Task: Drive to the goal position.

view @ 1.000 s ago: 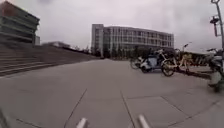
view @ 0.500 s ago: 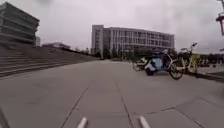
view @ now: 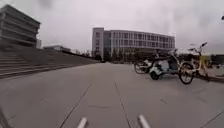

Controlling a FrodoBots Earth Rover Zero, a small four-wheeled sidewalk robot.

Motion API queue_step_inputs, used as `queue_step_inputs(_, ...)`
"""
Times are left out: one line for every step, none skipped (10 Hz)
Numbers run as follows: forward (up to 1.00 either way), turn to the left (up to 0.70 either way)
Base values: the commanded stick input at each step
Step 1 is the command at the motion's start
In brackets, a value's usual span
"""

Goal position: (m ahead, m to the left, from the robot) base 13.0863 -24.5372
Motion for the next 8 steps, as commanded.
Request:
queue_step_inputs(1.00,0.00)
queue_step_inputs(1.00,0.00)
queue_step_inputs(1.00,0.00)
queue_step_inputs(1.00,0.00)
queue_step_inputs(1.00,0.00)
queue_step_inputs(1.00,0.00)
queue_step_inputs(1.00,0.00)
queue_step_inputs(1.00,0.00)
